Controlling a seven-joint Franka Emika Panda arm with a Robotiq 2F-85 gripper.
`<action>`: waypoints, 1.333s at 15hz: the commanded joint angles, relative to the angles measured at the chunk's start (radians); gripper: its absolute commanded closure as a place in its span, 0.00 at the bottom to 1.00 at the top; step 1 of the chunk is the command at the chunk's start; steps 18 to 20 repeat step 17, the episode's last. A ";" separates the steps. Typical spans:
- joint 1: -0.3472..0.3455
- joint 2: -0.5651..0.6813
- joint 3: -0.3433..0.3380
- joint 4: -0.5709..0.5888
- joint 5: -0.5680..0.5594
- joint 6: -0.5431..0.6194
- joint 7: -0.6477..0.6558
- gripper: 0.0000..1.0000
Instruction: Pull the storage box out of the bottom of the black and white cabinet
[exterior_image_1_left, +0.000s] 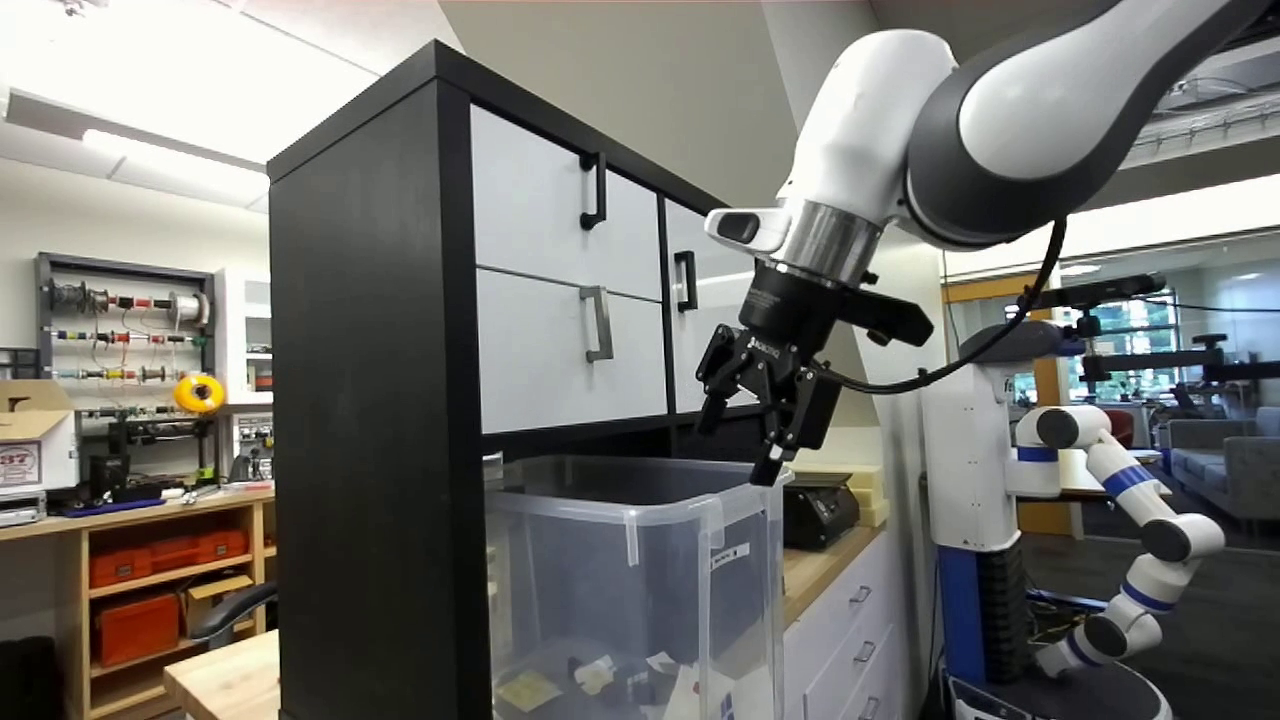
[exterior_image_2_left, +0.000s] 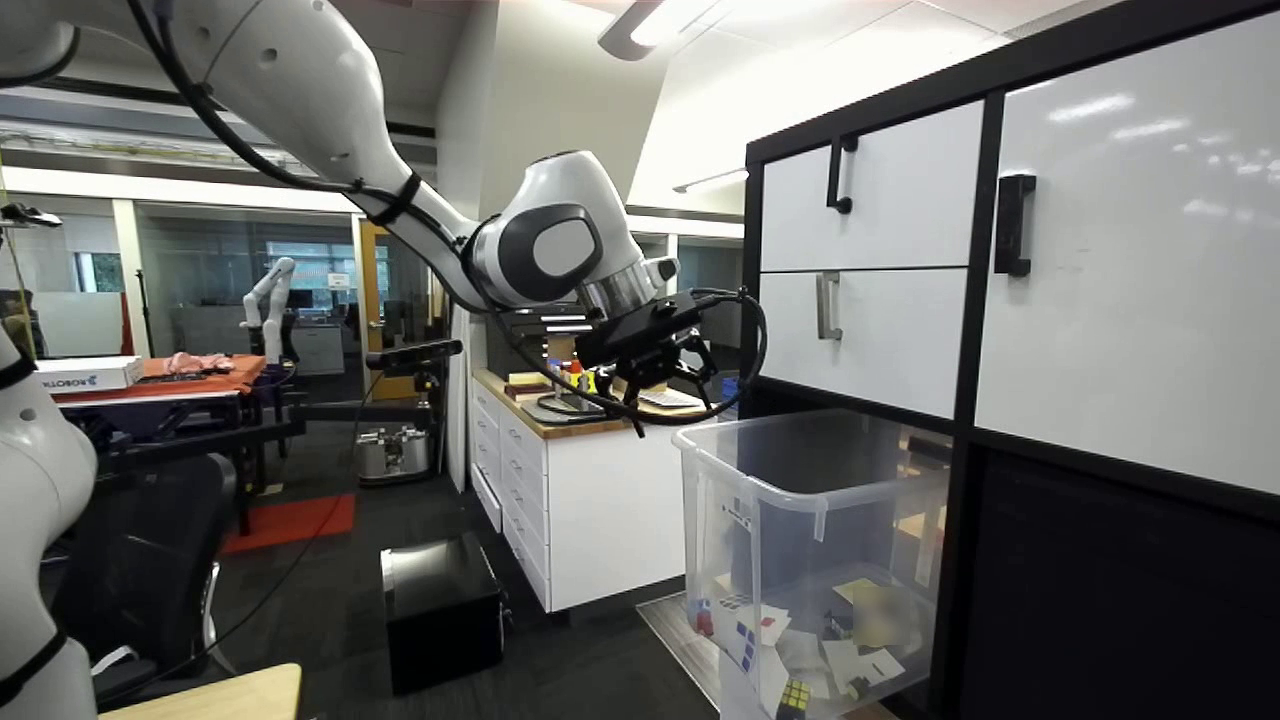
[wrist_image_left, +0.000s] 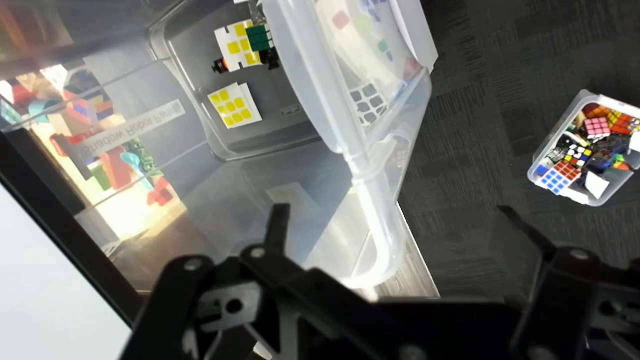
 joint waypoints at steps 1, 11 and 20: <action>0.003 -0.044 -0.001 0.066 -0.059 -0.161 0.186 0.00; -0.001 -0.011 0.000 0.214 -0.132 -0.444 0.658 0.00; 0.007 -0.013 -0.007 0.196 -0.131 -0.409 0.694 0.00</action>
